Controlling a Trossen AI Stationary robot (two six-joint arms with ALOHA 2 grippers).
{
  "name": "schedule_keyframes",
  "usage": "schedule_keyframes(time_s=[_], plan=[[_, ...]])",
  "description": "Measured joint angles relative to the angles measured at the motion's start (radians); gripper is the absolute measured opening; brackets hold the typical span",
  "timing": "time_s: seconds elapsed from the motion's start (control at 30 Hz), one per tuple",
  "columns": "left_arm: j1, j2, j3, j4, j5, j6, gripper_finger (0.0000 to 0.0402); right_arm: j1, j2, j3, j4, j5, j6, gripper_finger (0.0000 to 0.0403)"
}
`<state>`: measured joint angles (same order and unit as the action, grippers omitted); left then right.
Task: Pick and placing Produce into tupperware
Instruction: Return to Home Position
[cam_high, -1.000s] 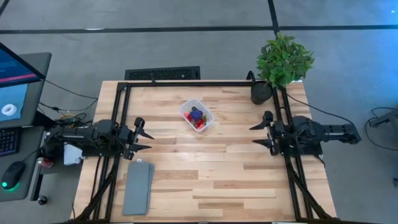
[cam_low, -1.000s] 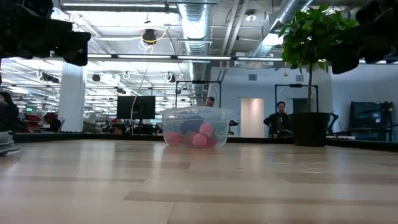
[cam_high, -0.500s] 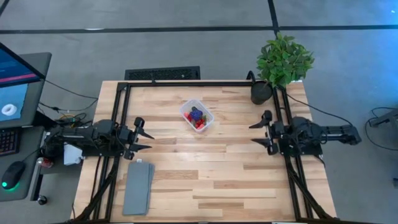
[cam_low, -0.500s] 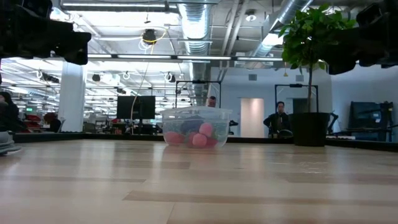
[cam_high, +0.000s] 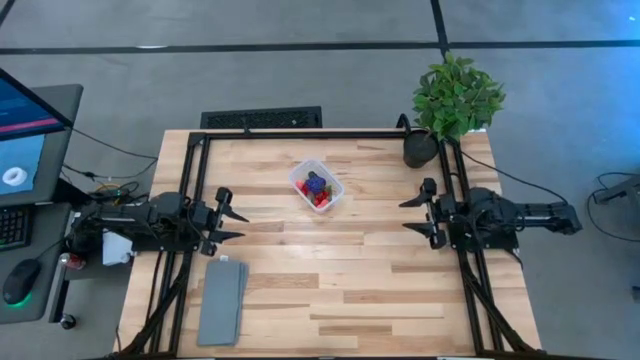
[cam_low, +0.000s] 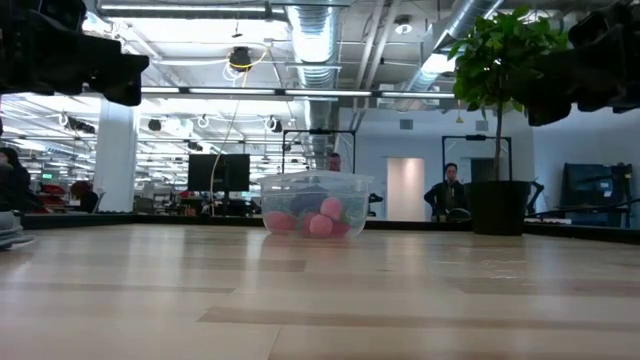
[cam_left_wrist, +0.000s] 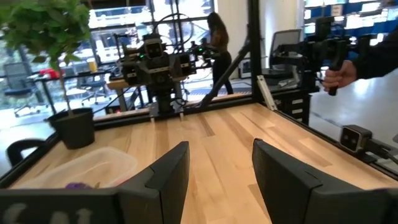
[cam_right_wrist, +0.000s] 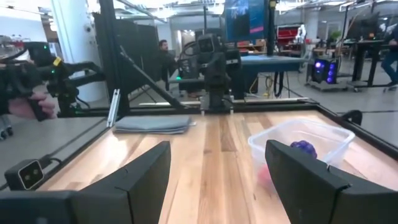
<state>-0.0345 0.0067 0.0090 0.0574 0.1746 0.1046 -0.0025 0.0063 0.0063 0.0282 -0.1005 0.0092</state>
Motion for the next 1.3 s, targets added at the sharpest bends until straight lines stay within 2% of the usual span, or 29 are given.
schedule_keyframes(time_s=[0.2,1.3], plan=[[0.000,0.000,0.000,-0.007,-0.049,-0.018,0.0167,0.000,0.000,0.000,-0.003,0.020,-0.008,0.0286],[0.000,0.000,0.000,-0.007,-0.051,-0.029,0.0167,0.001,0.000,-0.001,-0.004,0.020,-0.009,0.0286]])
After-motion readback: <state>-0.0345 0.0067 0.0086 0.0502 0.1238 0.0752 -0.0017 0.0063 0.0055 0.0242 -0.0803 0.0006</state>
